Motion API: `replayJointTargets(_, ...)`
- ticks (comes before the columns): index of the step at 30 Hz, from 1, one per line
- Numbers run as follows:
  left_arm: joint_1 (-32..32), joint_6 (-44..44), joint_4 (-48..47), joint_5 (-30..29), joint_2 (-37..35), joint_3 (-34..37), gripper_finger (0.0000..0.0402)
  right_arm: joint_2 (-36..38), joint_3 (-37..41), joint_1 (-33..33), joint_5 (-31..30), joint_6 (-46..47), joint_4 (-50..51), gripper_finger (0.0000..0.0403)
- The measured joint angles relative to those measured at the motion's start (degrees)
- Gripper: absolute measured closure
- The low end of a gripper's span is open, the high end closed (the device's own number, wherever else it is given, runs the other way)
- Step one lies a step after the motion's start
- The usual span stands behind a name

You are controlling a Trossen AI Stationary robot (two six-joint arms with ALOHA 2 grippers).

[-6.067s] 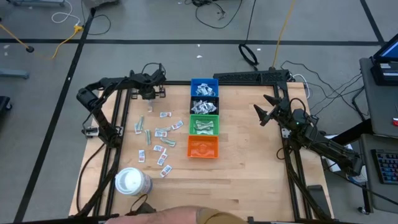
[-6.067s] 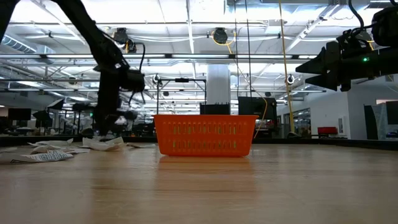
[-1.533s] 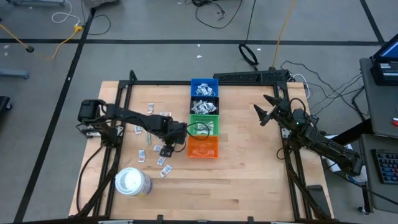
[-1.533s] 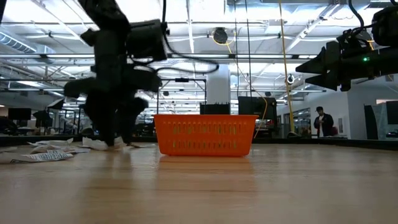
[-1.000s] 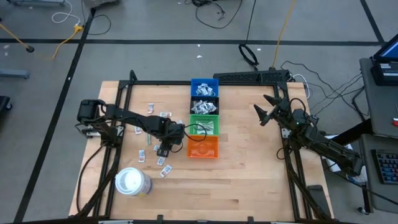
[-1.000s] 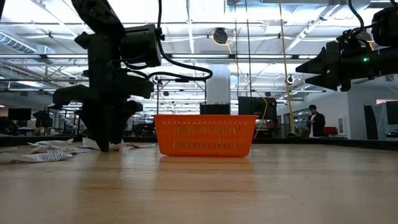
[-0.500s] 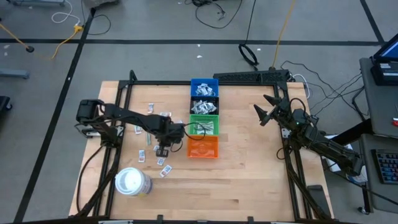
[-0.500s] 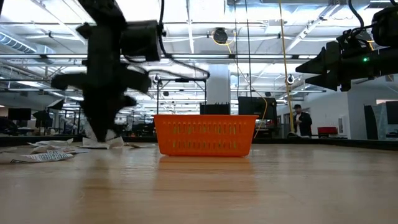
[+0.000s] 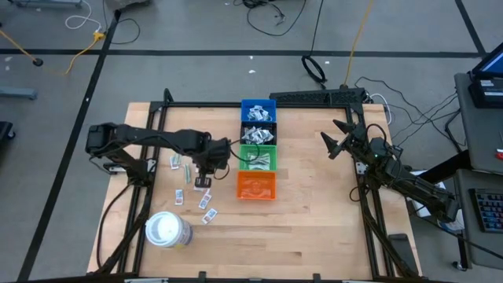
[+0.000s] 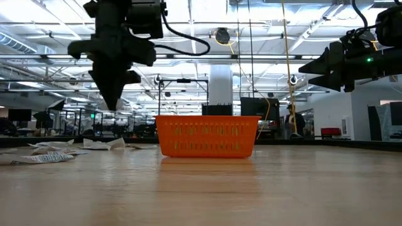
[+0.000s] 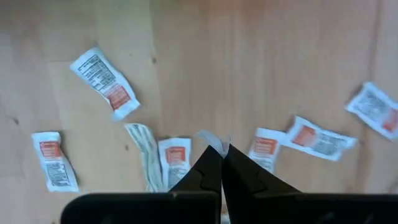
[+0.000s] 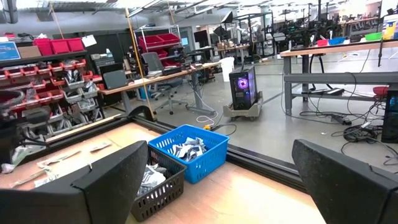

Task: Pick & Place First Aid Supplies
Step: Put the green bandage into the green bin

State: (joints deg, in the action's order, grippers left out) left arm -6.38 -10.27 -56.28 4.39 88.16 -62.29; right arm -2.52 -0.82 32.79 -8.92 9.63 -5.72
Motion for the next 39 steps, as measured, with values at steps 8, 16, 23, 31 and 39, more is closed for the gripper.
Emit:
replayJointTargets(8,-2.47,0.05,-4.3,0.17,8.2,-13.2,0.04,0.0,-0.02,-0.01,-0.01,0.0,-0.02,0.0009)
replayJointTargets(16,-4.38,1.22,-9.15,0.51,20.7,-31.56,0.0401,-0.01,-0.01,-0.01,0.0,0.0,-0.02,0.0009)
replayJointTargets(23,-4.54,-2.15,-14.57,1.16,30.51,-48.59,0.0401,0.0,-0.02,-0.01,0.0,0.0,-0.01,0.0009)
replayJointTargets(31,-4.71,-2.77,-12.47,1.11,36.58,-52.36,0.0401,0.0,0.0,0.0,-0.01,0.0,-0.02,0.0009)
replayJointTargets(39,-4.71,-2.57,-9.61,-2.58,42.57,-52.36,0.0401,-0.02,-0.01,-0.01,-0.01,0.0,0.0,0.0009)
